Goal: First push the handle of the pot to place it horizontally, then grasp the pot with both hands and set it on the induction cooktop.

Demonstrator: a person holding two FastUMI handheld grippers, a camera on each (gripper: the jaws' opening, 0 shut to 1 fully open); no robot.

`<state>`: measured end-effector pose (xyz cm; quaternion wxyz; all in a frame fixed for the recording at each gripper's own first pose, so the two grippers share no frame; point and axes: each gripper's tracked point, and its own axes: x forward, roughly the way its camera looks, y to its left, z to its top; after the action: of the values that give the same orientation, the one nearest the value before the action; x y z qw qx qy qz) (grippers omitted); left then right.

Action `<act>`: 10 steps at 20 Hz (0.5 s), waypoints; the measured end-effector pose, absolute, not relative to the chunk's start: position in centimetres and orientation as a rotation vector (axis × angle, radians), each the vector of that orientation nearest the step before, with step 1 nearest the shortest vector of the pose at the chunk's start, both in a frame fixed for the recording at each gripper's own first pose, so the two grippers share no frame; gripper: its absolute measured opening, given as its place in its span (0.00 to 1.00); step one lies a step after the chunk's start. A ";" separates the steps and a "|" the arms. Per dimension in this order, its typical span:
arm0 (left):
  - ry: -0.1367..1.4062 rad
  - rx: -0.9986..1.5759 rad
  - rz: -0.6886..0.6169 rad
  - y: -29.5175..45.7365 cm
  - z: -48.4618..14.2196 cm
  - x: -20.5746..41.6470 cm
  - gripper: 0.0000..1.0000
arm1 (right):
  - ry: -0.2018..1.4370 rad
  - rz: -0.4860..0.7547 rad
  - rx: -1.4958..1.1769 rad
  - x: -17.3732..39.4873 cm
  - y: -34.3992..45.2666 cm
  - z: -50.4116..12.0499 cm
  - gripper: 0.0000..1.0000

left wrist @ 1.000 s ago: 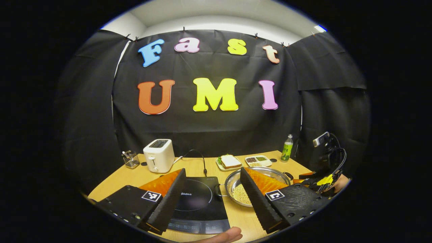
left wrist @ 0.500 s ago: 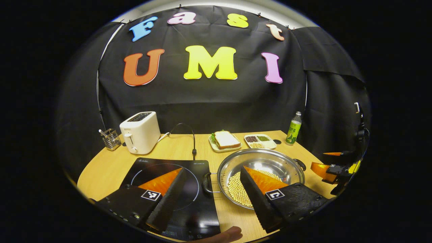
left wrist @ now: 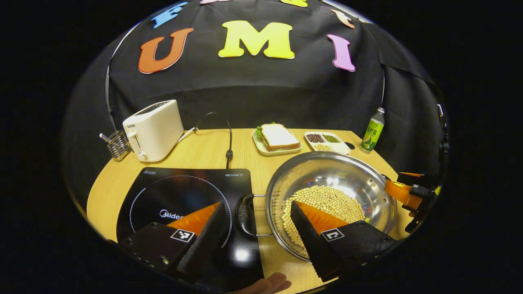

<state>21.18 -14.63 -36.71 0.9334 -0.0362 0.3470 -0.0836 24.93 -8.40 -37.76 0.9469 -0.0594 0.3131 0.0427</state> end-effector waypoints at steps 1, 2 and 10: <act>0.722 -0.071 -0.178 -14.8 -37.3 21.3 0.96 | 0.646 0.093 -0.118 25.2 -8.2 -38.2 0.97; 0.730 -0.070 -0.182 -14.9 -37.7 21.5 0.96 | 0.650 0.098 -0.116 25.5 -8.0 -38.6 0.97; 0.764 -0.054 -0.153 -14.2 -38.8 21.9 0.94 | 0.695 0.071 -0.101 26.9 -8.3 -41.1 0.96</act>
<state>21.88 -14.22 -38.76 0.9248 -0.0265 0.3723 -0.0744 26.94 -8.28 -41.06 0.9383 -0.0494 0.3404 0.0348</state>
